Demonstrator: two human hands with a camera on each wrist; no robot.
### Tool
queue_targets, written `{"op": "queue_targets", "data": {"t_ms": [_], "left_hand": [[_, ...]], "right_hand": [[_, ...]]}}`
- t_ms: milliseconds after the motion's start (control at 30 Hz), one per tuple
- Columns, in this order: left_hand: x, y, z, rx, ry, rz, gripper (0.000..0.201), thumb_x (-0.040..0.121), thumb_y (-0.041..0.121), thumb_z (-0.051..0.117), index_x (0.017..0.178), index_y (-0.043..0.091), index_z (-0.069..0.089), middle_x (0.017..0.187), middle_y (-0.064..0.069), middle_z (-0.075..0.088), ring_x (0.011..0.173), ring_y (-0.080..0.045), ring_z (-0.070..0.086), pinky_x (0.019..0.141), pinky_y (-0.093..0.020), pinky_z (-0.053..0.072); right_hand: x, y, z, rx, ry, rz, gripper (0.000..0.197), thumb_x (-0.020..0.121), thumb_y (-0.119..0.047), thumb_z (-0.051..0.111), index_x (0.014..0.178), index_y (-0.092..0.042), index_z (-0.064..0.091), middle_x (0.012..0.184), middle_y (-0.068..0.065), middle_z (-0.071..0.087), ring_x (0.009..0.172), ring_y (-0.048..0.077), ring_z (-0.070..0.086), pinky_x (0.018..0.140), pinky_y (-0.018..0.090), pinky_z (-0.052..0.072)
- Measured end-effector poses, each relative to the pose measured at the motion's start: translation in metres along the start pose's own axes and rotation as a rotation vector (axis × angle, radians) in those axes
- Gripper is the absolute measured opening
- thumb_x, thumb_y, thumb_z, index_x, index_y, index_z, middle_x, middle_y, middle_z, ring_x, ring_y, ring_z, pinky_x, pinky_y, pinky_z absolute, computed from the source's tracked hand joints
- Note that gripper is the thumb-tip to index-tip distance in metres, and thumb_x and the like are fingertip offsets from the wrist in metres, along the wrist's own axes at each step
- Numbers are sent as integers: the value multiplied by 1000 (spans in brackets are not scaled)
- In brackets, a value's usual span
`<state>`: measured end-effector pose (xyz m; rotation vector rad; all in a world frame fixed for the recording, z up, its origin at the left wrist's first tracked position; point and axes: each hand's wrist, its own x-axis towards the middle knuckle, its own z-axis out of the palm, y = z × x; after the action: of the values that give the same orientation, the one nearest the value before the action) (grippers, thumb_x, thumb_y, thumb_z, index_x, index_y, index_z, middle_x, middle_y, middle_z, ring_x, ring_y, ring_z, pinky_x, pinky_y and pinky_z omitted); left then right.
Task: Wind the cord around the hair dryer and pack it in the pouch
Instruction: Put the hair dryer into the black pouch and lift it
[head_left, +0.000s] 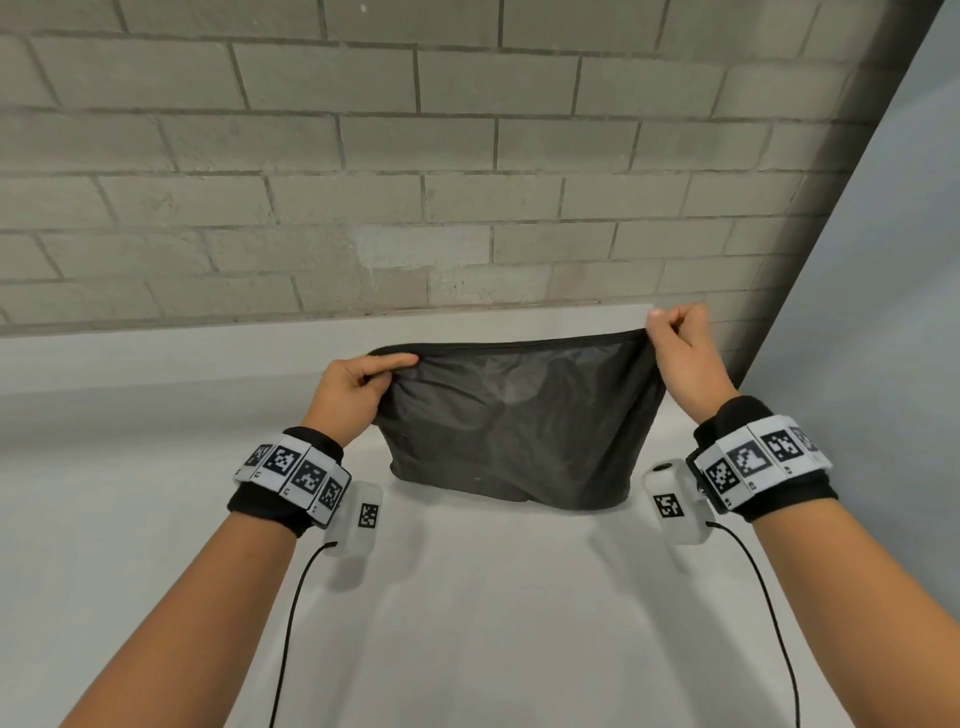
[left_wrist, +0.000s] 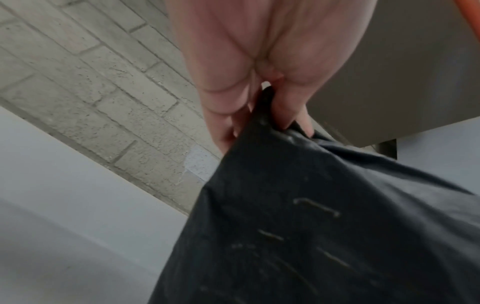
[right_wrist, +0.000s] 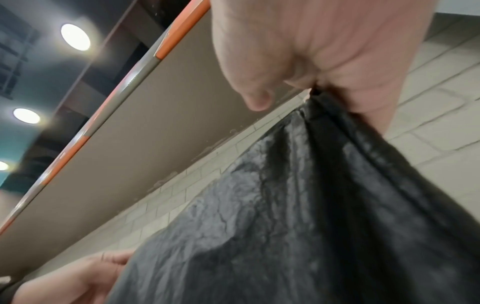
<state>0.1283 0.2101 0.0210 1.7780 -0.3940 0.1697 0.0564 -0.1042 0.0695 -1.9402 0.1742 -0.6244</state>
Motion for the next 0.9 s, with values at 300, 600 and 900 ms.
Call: {"op": "queue_targets", "data": {"t_ms": [300, 600, 900], "left_hand": [[-1, -15, 7, 20, -11, 92, 43, 77, -15, 57, 82, 27, 58, 95, 11, 55, 82, 9, 57, 74, -12, 49], [-9, -18, 25, 93, -113, -65, 40, 84, -2, 57, 124, 5, 53, 105, 14, 65, 101, 1, 57, 89, -11, 45], [0, 1, 35, 368, -302, -80, 56, 82, -9, 53, 123, 29, 51, 124, 1, 53, 111, -18, 55, 99, -28, 42]], "right_hand": [[0, 20, -7, -185, -79, -171, 45, 80, 18, 37, 65, -23, 45, 82, -2, 40, 74, 4, 40, 65, -1, 32], [4, 25, -15, -433, -85, -262, 32, 85, 17, 38, 87, 10, 69, 108, 28, 53, 93, 36, 52, 75, 7, 31], [35, 40, -36, -463, -103, -260, 31, 85, 15, 40, 81, 9, 70, 108, 26, 58, 97, 37, 56, 77, 6, 30]]}}
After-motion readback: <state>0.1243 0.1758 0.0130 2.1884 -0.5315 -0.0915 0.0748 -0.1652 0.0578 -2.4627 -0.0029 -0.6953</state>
